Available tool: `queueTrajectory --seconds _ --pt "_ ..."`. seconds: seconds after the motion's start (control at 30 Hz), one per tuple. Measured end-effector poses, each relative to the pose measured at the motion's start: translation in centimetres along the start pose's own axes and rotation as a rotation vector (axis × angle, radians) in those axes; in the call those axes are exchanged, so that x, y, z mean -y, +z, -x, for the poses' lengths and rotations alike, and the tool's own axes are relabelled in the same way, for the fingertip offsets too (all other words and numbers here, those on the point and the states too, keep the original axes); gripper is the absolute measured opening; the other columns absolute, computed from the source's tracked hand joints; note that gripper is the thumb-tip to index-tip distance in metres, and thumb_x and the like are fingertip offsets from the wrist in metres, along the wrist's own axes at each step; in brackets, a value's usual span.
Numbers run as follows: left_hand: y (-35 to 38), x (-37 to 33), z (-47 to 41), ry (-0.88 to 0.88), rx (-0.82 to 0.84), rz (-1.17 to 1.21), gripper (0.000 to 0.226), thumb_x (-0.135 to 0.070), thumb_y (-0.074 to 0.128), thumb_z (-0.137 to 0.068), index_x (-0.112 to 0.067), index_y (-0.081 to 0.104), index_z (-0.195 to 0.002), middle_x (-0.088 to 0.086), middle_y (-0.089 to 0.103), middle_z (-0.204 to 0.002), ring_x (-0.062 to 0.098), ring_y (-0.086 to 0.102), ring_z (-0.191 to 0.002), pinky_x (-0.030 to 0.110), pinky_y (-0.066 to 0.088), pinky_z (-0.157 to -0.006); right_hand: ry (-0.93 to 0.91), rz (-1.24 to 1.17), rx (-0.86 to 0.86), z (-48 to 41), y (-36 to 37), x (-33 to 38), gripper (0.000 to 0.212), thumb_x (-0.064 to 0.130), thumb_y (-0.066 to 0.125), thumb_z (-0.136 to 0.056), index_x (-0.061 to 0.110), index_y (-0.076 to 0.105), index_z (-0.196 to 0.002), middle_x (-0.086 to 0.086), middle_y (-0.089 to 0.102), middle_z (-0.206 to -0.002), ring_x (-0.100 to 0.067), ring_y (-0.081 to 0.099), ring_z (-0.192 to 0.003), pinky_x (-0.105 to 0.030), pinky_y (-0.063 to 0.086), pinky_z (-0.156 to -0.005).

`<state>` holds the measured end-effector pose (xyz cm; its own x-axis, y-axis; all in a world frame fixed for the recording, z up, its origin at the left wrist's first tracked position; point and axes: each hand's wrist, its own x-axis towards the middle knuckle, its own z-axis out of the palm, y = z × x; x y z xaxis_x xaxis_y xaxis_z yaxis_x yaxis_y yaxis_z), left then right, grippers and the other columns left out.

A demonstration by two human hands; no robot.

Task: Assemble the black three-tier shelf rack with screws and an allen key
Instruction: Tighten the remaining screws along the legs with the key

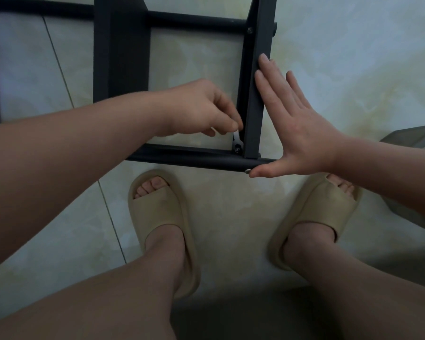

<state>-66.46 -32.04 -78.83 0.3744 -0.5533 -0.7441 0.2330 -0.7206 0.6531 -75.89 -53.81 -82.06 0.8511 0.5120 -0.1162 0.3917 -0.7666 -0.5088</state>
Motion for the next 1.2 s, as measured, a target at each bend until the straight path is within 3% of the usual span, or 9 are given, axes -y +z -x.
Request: queueTrajectory --seconds 0.1,0.23,0.43,0.67,1.2 --pt "0.9 0.2 -0.3 -0.137 0.004 0.292 0.009 -0.013 0.067 -0.091 -0.019 0.074 -0.09 0.004 0.076 -0.1 0.01 0.071 -0.087 0.026 0.057 -0.076 0.002 0.0 0.003 0.0 0.0 0.0 0.134 0.088 0.054 -0.079 -0.005 -0.002 -0.159 -0.026 -0.01 -0.166 -0.036 -0.011 -0.156 -0.055 -0.002 -0.126" --pt "1.7 0.3 -0.4 -0.219 -0.028 0.467 0.01 -0.014 0.068 -0.091 -0.014 0.07 -0.101 0.001 0.076 -0.087 0.012 0.074 -0.083 0.026 0.054 -0.072 0.004 -0.004 0.0 0.0 0.0 0.0 0.134 0.087 0.054 -0.079 -0.005 -0.001 -0.159 -0.026 -0.009 -0.167 -0.036 -0.01 -0.156 -0.054 -0.002 -0.126" --pt "2.3 -0.1 -0.7 -0.199 -0.177 0.433 0.01 -0.018 0.07 -0.091 -0.018 0.07 -0.1 -0.004 0.077 -0.083 0.007 0.069 -0.073 0.027 0.052 -0.078 0.011 -0.014 0.002 -0.1 0.0 0.0 0.134 0.085 0.057 -0.078 -0.005 -0.001 -0.159 -0.026 -0.009 -0.167 -0.036 -0.01 -0.156 -0.057 0.0 -0.126" --pt "1.9 -0.4 -0.5 -0.191 -0.178 0.496 0.013 -0.023 0.065 -0.095 -0.019 0.07 -0.106 -0.002 0.078 -0.086 0.012 0.07 -0.081 0.033 0.052 -0.086 0.002 -0.012 -0.004 -0.1 0.1 -0.1 0.134 0.087 0.054 -0.079 -0.004 -0.002 -0.159 -0.026 -0.009 -0.167 -0.036 -0.01 -0.156 -0.056 0.0 -0.126" --pt "2.3 -0.8 -0.1 -0.243 -0.136 0.463 0.013 -0.023 0.064 -0.096 -0.019 0.068 -0.107 -0.001 0.078 -0.087 0.011 0.069 -0.074 0.031 0.051 -0.08 0.006 -0.004 -0.006 -0.1 -0.1 0.1 0.135 0.088 0.053 -0.078 -0.006 0.0 -0.158 -0.027 -0.008 -0.166 -0.036 -0.009 -0.156 -0.056 -0.001 -0.126"
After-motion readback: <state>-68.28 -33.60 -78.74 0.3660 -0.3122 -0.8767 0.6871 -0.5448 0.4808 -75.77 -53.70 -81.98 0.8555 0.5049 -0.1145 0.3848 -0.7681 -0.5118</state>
